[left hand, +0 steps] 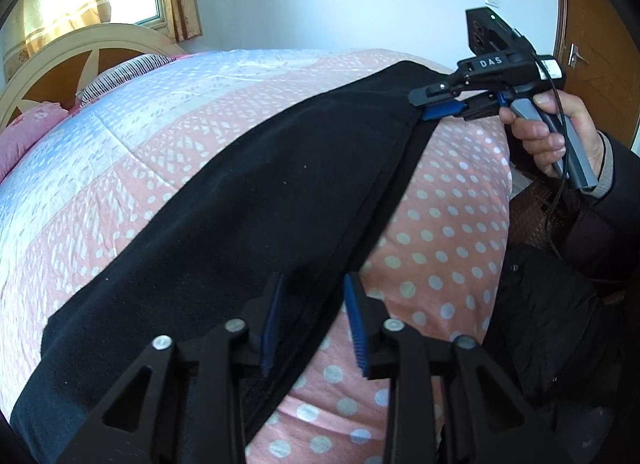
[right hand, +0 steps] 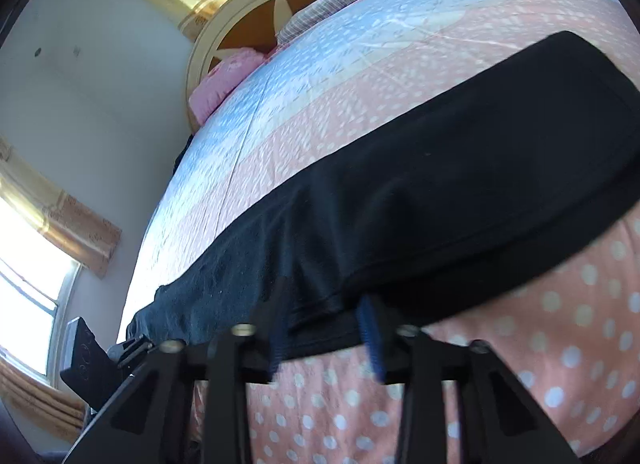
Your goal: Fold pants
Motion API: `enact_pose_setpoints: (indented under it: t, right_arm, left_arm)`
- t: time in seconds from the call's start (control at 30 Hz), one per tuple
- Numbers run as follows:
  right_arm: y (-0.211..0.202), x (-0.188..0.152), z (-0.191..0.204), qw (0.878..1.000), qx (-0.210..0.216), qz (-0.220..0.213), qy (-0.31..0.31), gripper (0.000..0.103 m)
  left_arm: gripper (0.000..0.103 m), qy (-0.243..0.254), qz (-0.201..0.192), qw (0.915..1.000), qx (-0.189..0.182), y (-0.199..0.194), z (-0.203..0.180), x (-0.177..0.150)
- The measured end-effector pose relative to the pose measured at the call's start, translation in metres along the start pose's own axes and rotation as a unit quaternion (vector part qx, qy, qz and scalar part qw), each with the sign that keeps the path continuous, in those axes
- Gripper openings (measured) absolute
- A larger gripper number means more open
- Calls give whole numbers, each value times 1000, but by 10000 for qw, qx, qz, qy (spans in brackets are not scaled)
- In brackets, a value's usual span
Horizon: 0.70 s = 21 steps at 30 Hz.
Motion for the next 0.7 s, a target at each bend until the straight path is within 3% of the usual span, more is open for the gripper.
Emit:
enact_pose_setpoints:
  t: [0.1,0.27,0.47,0.6,0.7]
  right_arm:
    - [-16,3,13,9994,137,-243,-185,3]
    - [-42,5,28,9977,405,-452,-305,3]
    - [-38,2,23,9984,276,-403,-300,3]
    - [-34,-2,14,9989,220,-346,-217,3]
    - [-33,-3,11,9990,224,-342,-191,3]
  left_arm:
    - [48,63,-1,10000,14,0,-3,3]
    - [48,199,95,9996,201,3,-2,5]
    - [47,245,223,9993,187,11,-5,4]
    - [27,71,238,9997,35,10,-3,5]
    - [24,180,217,9996,22,7,-6,6]
Point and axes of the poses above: each gripper's, at about its wrist camera, not at the fingertips, and y roughly the way its jaws point, z to its left, x to its top, the point moved 8 cm from there along y, roughly the way its jaws point, and after that the axes turned 11 degrees about y, right-handed, at the moved point
